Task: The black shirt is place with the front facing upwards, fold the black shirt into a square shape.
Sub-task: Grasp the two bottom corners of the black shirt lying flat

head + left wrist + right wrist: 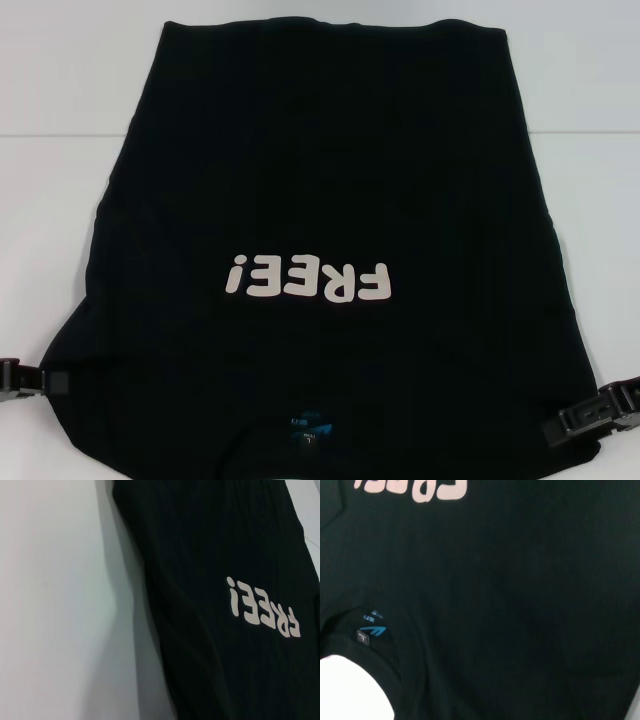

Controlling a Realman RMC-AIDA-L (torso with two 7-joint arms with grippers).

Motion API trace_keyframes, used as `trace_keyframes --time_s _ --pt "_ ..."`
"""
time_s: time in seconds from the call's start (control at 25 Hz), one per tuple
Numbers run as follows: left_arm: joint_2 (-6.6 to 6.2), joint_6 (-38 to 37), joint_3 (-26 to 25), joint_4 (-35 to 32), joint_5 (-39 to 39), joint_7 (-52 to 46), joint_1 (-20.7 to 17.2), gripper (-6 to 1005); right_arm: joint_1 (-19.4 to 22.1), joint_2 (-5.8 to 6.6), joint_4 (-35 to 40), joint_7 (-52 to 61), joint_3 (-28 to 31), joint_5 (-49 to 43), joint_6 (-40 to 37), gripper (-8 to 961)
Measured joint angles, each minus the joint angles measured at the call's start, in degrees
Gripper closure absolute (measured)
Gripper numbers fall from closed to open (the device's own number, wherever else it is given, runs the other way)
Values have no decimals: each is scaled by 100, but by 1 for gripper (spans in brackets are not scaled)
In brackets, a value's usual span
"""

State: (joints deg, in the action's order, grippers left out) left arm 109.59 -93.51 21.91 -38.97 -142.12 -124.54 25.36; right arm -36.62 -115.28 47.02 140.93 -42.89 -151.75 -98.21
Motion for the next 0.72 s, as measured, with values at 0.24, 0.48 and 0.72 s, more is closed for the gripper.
trace_keyframes --time_s 0.24,0.48,0.72 --pt "0 0 13 -2 1 1 8 973 -10 38 -66 -22 12 -16 23 88" --pt "0 6 22 -6 1 0 18 972 35 115 -28 -22 49 -15 41 98" --pt "0 8 5 -6 0 0 22 972 29 122 -52 -22 25 -26 144 108"
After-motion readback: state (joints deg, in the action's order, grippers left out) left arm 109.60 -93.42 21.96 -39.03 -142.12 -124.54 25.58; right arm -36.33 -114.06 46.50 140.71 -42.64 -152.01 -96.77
